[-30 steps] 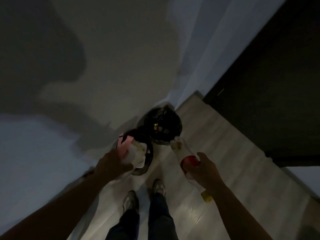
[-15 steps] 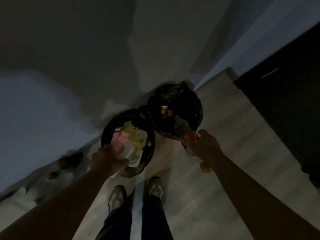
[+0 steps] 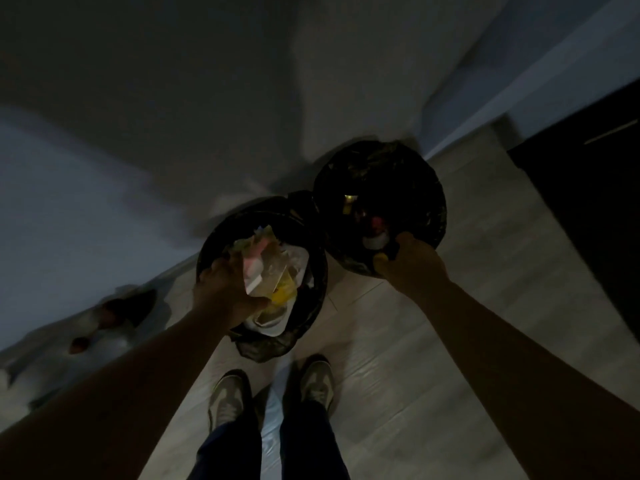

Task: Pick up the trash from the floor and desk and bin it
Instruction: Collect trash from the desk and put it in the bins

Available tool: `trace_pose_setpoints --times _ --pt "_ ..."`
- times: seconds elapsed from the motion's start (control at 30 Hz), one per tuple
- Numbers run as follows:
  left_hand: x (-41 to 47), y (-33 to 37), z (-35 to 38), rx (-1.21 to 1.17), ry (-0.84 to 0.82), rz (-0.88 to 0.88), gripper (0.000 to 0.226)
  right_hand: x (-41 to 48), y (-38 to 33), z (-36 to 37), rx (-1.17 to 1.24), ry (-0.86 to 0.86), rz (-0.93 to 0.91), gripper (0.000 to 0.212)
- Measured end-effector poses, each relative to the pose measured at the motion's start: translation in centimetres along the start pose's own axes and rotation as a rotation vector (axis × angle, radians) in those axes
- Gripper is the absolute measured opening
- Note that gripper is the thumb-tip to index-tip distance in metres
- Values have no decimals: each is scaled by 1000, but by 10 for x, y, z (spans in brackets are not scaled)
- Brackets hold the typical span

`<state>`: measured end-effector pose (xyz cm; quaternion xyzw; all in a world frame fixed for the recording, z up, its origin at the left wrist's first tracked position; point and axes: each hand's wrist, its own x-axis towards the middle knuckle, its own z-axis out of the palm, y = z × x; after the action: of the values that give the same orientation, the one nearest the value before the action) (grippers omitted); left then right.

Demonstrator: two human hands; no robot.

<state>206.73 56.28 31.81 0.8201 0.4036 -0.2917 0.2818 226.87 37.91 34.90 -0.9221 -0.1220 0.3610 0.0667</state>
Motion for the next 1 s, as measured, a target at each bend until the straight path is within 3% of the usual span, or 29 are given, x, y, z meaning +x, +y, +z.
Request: trace_pose_setpoints --times 0.1,0.33,0.57,0.83,1.0 --pt "-13 1 -12 55 -51 34 70 -20 -3 -9 -58 5 -13 44" --pt "-68 7 -67 198 -84 179 48 -87 -25 -53 -85 -9 -54 36" --pt "-168 8 -142 187 -48 263 49 -188 -65 -110 -138 -72 -252 55" --pt "-314 6 -208 107 79 219 53 -309 -104 -159 -193 -96 -602 46" --pt "-402 6 -241 23 271 134 46 -365 -140 -204 -250 -119 -829 48"
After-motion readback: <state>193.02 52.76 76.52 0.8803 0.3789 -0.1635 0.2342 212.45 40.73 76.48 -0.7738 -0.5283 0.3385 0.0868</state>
